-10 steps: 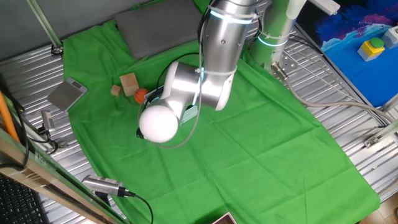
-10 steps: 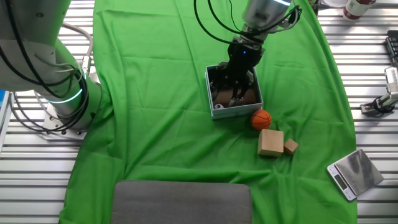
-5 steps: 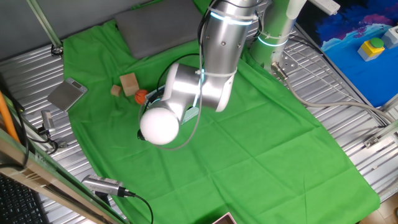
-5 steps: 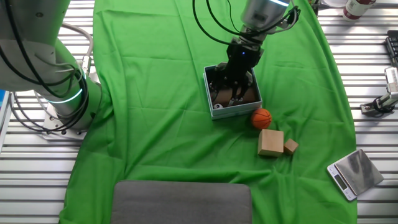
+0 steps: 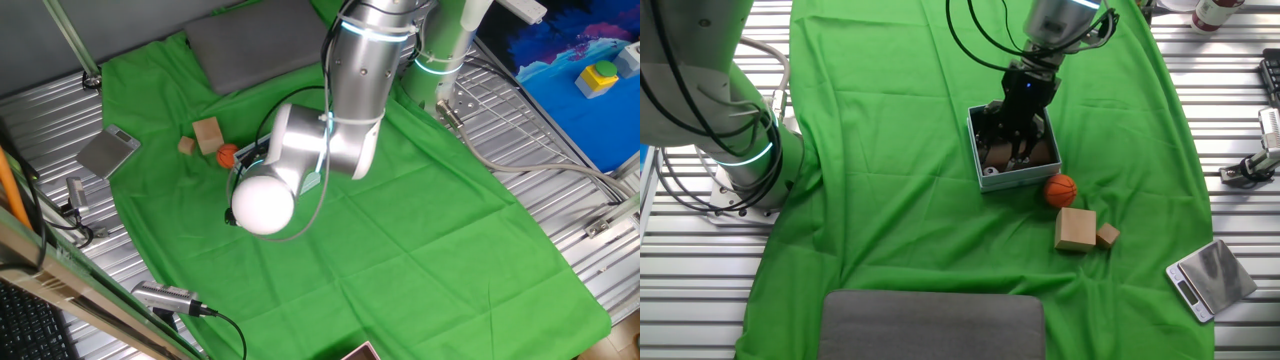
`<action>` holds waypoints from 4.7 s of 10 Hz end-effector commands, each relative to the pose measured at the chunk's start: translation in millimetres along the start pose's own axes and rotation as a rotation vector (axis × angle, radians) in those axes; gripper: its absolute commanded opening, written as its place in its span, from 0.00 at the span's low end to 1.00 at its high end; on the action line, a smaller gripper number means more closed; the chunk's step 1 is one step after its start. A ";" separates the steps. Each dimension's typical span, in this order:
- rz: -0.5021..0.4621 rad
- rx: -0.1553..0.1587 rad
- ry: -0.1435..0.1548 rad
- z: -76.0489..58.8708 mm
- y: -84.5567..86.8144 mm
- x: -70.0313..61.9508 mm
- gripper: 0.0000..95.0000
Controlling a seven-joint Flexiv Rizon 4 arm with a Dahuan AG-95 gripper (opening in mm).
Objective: Take everything out of the gift box
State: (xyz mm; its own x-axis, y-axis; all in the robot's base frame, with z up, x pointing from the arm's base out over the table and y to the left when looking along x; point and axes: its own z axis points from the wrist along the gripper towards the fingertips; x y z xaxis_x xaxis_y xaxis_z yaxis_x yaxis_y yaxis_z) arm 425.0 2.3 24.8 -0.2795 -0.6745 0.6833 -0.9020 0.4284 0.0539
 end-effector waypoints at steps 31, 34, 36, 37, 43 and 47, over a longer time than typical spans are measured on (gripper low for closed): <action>0.343 -0.094 -0.854 -97.8 -36.5 -38.0 0.00; 0.358 -0.113 -0.888 -101.4 -50.0 -42.7 0.00; 0.345 -0.126 -0.910 -95.4 -65.8 -41.8 0.00; 0.336 -0.123 -0.911 -92.5 -71.9 -40.9 0.00; 0.313 -0.205 -0.893 -65.6 -68.2 -15.1 0.00; 0.390 -0.286 -0.904 -75.4 -30.2 -16.7 0.00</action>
State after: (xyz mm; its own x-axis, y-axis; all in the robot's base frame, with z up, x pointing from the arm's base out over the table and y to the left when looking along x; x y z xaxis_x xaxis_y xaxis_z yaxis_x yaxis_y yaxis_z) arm 484.9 43.5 66.5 -0.7786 -0.6176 -0.1111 -0.6263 0.7534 0.2006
